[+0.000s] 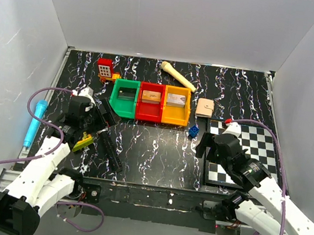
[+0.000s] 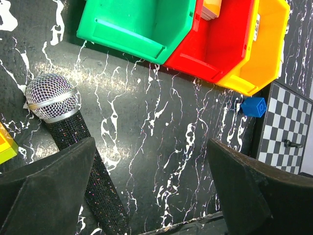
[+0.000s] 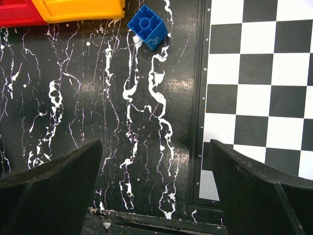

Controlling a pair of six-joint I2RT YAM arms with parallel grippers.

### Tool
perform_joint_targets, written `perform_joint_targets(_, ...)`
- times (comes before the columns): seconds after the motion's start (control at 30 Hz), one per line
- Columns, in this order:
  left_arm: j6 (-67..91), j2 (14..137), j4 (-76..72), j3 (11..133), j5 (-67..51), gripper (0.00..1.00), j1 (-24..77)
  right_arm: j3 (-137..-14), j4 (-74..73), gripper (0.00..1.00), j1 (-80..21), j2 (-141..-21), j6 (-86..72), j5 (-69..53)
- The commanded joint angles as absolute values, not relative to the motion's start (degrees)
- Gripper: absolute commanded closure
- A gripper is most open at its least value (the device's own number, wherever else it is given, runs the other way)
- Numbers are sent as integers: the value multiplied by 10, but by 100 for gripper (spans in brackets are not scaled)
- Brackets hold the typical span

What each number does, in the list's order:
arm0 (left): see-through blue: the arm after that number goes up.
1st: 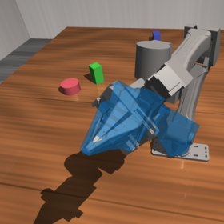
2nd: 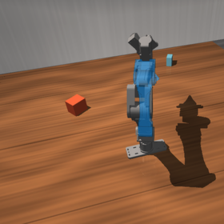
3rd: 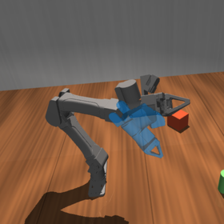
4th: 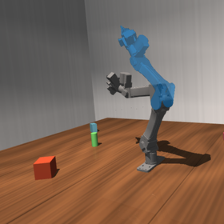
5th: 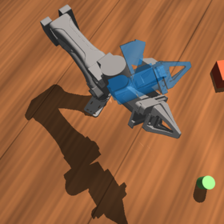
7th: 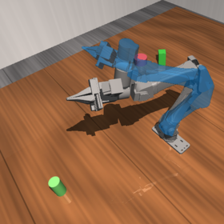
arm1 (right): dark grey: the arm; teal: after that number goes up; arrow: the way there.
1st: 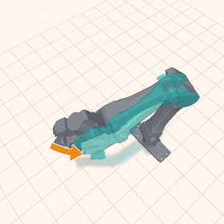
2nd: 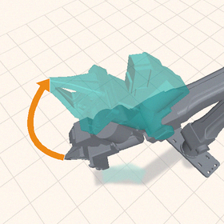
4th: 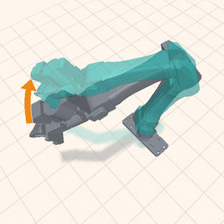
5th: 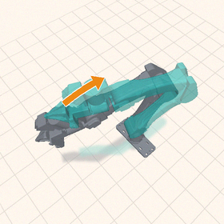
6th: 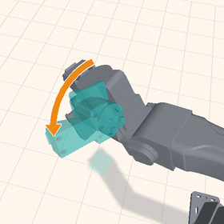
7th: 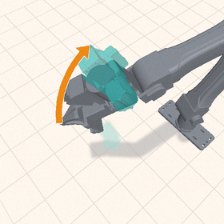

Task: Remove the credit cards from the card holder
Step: Pick up the card holder from the center of the board.

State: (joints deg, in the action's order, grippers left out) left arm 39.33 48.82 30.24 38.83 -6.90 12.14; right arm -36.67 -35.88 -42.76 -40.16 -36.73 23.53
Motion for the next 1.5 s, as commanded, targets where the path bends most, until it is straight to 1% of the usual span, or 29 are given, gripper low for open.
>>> perform_joint_targets(0.0, 377, 475, 308, 395, -75, 2, 123, -397, -333, 2, -428, -413, -349, 228)
perform_joint_targets(0.33, 369, 441, 289, 376, -92, 2, 122, -402, -339, 3, -427, -427, -352, 222)
perform_joint_targets(0.47, 362, 423, 288, 372, -97, 2, 122, -427, -354, 4, -416, -439, -346, 219)
perform_joint_targets(0.63, 351, 423, 301, 368, -88, 2, 123, -491, -356, 5, -354, -481, -335, 216)
perform_joint_targets(0.7, 352, 426, 295, 366, -98, 2, 123, -514, -352, 2, -319, -510, -357, 254)
perform_joint_targets(0.73, 355, 425, 289, 361, -99, 2, 123, -519, -343, 2, -300, -524, -373, 271)
perform_joint_targets(0.77, 357, 423, 280, 354, -104, 2, 122, -518, -311, 2, -270, -536, -375, 259)
perform_joint_targets(0.9, 359, 412, 254, 338, -115, 2, 123, -526, -194, 9, -129, -619, -410, 45)
perform_joint_targets(0.97, 354, 412, 254, 342, -125, 2, 123, -553, -159, 14, -99, -690, -403, -27)
perform_joint_targets(1.07, 351, 413, 261, 346, -134, 2, 123, -596, -140, 17, -77, -788, -400, -82)
perform_joint_targets(1.13, 345, 414, 267, 349, -141, 2, 122, -602, -114, 18, -70, -834, -398, -93)
perform_joint_targets(1.23, 343, 408, 268, 346, -152, 3, 122, -594, -63, 19, -55, -871, -415, -112)
perform_joint_targets(1.47, 343, 394, 265, 339, -148, 5, 122, -621, -52, 23, -37, -952, -415, -120)
